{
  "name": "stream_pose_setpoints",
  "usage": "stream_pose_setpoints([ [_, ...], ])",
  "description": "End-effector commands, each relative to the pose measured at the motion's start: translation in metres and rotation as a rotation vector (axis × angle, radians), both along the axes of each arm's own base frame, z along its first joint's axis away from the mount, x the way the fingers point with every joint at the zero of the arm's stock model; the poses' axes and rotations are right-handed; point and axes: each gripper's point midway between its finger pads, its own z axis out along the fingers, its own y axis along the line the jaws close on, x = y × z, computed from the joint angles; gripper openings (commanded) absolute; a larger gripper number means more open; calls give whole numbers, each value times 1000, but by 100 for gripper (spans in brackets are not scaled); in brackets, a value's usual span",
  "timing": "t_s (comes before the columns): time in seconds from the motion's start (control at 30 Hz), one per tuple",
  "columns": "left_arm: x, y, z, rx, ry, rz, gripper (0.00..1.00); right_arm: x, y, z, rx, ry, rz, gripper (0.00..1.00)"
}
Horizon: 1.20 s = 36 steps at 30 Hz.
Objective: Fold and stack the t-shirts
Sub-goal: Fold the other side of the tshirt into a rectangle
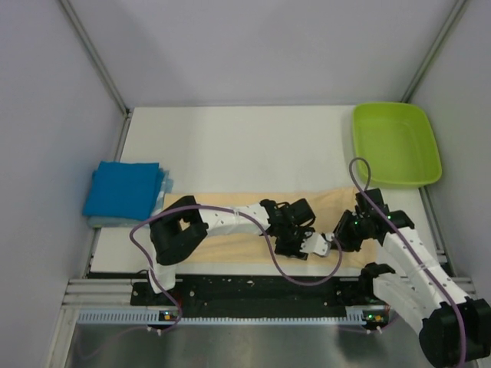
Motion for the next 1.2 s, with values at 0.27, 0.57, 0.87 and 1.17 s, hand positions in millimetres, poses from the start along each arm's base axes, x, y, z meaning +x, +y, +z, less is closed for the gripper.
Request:
stream_pose_setpoints([
  [0.27,22,-24,8,-115,-139,-2,33,23,21,-19,135,56,-122,31],
  [0.57,5,-17,7,-90,-58,-29,15,10,18,-47,113,143,-97,26],
  [0.87,18,-4,29,-51,-46,23,0,-2,2,-39,119,193,-136,0],
  [1.17,15,30,26,30,16,9,0,-24,-24,-32,37,286,-119,0],
])
